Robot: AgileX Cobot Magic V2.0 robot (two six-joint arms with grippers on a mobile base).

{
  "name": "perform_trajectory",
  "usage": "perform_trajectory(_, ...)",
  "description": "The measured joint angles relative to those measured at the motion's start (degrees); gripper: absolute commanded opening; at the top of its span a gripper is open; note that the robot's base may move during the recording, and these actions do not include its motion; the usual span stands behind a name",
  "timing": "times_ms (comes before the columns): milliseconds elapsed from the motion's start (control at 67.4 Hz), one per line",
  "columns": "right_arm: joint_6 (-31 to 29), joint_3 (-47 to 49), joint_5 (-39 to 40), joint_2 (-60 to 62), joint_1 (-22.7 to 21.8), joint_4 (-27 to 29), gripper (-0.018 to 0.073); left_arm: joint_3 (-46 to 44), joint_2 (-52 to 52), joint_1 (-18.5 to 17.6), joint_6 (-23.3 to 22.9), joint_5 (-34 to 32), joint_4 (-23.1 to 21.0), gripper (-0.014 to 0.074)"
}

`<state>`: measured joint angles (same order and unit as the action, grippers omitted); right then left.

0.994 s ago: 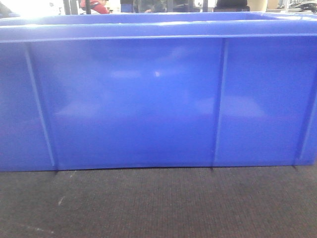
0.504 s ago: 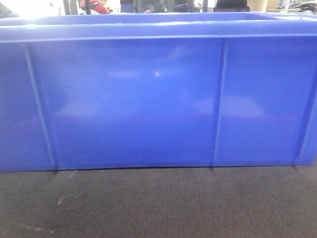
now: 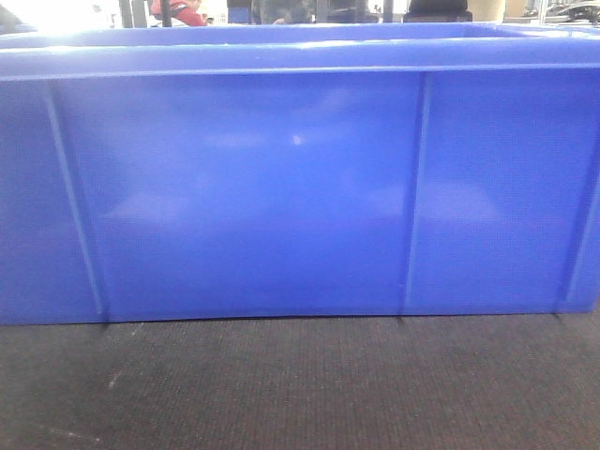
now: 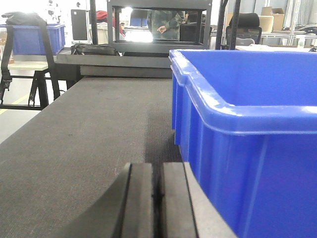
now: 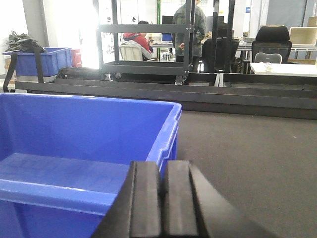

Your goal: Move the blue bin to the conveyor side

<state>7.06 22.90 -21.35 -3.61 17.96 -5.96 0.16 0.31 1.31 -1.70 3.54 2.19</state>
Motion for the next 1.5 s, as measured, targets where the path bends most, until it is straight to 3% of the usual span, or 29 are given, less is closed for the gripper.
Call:
perform_trajectory(579,0.0,0.0,0.0,0.0,-0.3,0.0,-0.0078,0.0,0.0,0.0,0.1,0.0,-0.1,-0.0006)
perform_trajectory(801,-0.4,-3.2,0.3,0.7,-8.3,0.6,-0.0078,0.0,0.0,0.0,0.1,-0.2,-0.1,-0.0006)
perform_trajectory(950,-4.9,-9.9,5.2,0.7,-13.2,5.5,-0.0078,0.0,0.0,0.0,0.1,-0.3,-0.1,-0.0006)
perform_trajectory(1187,-7.8,-22.1,17.7,0.6,-15.1,9.9,-0.0078,0.0,0.0,0.0,0.1,-0.4,-0.1,-0.0006)
perform_trajectory(1499,-10.1,-22.9,18.6,3.2,-17.8,10.9,-0.0078,0.0,-0.1,0.0,0.1,-0.4,-0.1,-0.0006)
